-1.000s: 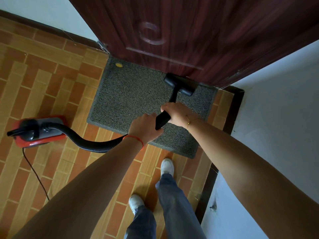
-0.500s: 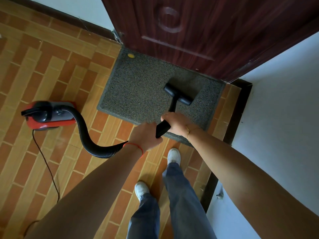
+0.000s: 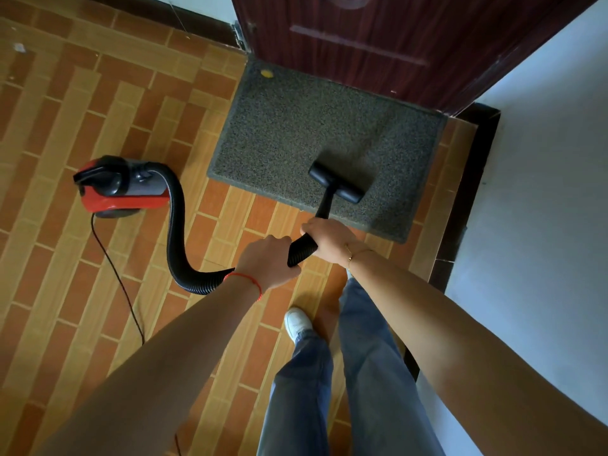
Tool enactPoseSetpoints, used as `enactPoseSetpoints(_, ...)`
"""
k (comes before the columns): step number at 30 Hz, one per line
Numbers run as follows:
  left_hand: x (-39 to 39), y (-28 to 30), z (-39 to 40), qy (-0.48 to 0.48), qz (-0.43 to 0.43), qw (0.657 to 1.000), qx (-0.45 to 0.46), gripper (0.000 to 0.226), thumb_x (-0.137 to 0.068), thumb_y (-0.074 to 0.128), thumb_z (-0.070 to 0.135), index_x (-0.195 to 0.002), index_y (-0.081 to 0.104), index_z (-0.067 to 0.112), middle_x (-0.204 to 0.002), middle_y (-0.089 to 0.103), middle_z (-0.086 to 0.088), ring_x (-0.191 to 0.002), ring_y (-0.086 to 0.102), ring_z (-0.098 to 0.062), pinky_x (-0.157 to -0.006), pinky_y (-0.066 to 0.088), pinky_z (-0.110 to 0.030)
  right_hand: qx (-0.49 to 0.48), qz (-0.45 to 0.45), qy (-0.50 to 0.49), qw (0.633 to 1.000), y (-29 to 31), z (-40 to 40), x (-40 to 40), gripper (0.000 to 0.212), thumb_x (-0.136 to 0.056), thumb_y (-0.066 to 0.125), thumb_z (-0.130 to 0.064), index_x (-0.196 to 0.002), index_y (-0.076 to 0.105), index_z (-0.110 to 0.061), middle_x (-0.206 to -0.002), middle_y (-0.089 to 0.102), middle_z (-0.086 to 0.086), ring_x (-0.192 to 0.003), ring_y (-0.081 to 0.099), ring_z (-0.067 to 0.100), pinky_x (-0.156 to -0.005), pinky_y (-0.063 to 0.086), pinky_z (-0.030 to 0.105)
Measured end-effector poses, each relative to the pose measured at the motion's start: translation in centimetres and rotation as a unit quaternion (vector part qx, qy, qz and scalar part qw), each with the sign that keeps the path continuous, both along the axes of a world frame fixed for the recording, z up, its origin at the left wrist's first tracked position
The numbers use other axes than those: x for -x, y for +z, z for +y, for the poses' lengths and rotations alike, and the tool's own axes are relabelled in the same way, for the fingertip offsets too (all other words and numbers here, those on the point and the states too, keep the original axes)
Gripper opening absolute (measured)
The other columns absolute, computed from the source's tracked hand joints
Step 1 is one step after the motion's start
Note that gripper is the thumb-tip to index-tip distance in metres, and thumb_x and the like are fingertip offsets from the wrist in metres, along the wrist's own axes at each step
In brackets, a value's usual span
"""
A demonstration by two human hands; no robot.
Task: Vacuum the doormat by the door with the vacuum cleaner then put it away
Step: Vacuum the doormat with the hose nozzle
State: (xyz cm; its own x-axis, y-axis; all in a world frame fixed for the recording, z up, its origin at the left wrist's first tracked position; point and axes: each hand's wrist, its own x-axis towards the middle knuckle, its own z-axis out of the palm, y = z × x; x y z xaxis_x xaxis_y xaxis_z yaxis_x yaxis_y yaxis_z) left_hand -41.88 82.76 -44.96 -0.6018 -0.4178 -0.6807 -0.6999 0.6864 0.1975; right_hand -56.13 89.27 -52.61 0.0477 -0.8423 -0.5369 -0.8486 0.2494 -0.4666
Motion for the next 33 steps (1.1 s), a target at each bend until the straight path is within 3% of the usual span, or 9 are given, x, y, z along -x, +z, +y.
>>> enactPoseSetpoints(5,-3.3,0.5,1.2,-0.015,-0.005,1.000,0.008,0.025,-0.084,0.058,0.038,-0.098,0.054,0.017,-0.075,0.054,0.001,-0.063,0.055,-0.019,-0.056,0.047,-0.029,0.017,0.014,-0.002,1.000,0.2,1.5,-3.7,0.008,-0.092,0.054,-0.020,-0.088,0.048,-0.015,-0.099,0.061,0.007,-0.085,0.063,0.025,-0.064,0.041,0.030)
enactPoseSetpoints(10,-5.3,0.7,2.1,-0.031,-0.010,0.999,0.019,0.026,-0.085,0.057,0.038,-0.100,0.054,0.017,-0.073,0.051,0.002,-0.062,0.053,-0.018,-0.055,0.043,-0.028,0.020,0.028,-0.016,0.999,0.2,2.6,-6.0,0.009,-0.092,0.054,-0.018,-0.097,0.055,-0.010,-0.101,0.062,0.008,-0.086,0.064,0.026,-0.068,0.048,0.032)
enactPoseSetpoints(16,-5.1,0.6,2.5,-0.034,-0.004,0.999,0.026,0.027,-0.085,0.057,0.038,-0.102,0.053,0.017,-0.070,0.047,0.004,-0.059,0.050,-0.016,-0.052,0.040,-0.027,0.028,0.032,-0.030,0.999,0.2,3.3,-5.9,0.010,-0.091,0.055,-0.015,-0.099,0.056,-0.009,-0.102,0.062,0.008,-0.087,0.065,0.027,-0.065,0.044,0.030)
enactPoseSetpoints(24,0.2,0.0,2.6,-0.016,0.015,1.000,0.014,0.025,-0.084,0.058,0.036,-0.100,0.054,0.016,-0.069,0.045,0.004,-0.063,0.053,-0.019,-0.055,0.043,-0.028,0.022,0.027,-0.031,0.999,0.2,3.1,-0.4,0.004,-0.091,0.055,-0.013,-0.093,0.053,-0.010,-0.102,0.060,0.007,-0.085,0.064,0.025,-0.062,0.038,0.028)
enactPoseSetpoints(29,6.0,-0.6,2.0,-0.010,0.022,1.000,0.018,0.029,-0.085,0.058,0.036,-0.103,0.054,0.014,-0.072,0.046,0.003,-0.063,0.050,-0.020,-0.054,0.040,-0.029,0.016,0.035,-0.040,0.998,-0.4,2.3,5.3,0.008,-0.090,0.056,-0.012,-0.097,0.055,-0.011,-0.107,0.060,0.005,-0.092,0.065,0.026,-0.069,0.046,0.033)
enactPoseSetpoints(33,11.3,-0.9,0.9,0.006,0.028,1.000,0.010,0.029,-0.085,0.059,0.035,-0.104,0.056,0.014,-0.077,0.050,0.001,-0.066,0.052,-0.020,-0.057,0.041,-0.029,-0.002,0.030,-0.048,0.998,-0.8,0.8,10.8,0.007,-0.090,0.053,-0.011,-0.087,0.050,-0.016,-0.100,0.060,0.004,-0.087,0.065,0.025,-0.063,0.041,0.029)
